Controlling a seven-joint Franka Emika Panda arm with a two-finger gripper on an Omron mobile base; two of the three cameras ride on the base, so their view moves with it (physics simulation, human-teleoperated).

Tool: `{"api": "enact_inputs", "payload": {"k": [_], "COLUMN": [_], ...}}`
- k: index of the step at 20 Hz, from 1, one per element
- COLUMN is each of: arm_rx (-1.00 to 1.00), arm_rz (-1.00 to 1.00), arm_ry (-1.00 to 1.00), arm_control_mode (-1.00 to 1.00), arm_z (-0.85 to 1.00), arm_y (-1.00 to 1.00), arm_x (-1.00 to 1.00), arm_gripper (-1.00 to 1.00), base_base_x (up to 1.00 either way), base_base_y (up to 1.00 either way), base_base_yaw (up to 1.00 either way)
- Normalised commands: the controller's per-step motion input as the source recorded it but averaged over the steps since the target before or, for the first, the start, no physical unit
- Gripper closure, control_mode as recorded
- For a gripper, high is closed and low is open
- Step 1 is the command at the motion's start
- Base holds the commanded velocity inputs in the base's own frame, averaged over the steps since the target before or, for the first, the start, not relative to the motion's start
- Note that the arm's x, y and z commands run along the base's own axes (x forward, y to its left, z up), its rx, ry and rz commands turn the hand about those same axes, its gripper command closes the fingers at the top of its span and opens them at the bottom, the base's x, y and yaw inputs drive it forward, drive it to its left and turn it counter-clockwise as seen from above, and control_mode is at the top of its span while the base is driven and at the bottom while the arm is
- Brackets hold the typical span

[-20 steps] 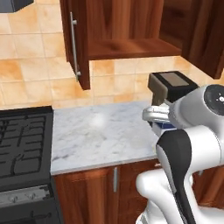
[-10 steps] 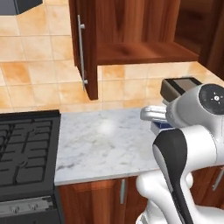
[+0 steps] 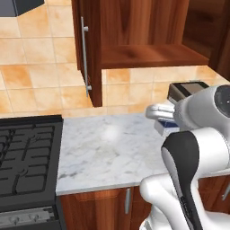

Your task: Sort all alcoholic drinks to one cabinet, and non-alcoholic drinks to the other.

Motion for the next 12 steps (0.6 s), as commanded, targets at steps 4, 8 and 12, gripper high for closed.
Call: {"api": "enact_inputs", "payload": {"k": [4,8,12], "arm_rx": [0.0,0.0,0.0], "arm_rz": [0.0,0.0,0.0], "arm_ry": [-0.27,-0.19,-0.15], "arm_control_mode": [-1.0,-1.0,-1.0], "arm_z": [0.99,1.0,1.0], "arm_y": [-0.06,-0.03,0.0], "arm_x": [0.0,0.02,0.27], "arm_gripper": [1.0,1.0,1.0], "base_base_x": [0.0,0.0,0.0], "base_base_y": [0.0,0.0,0.0], "base_base_yaw": [0.0,0.0,0.0]}}
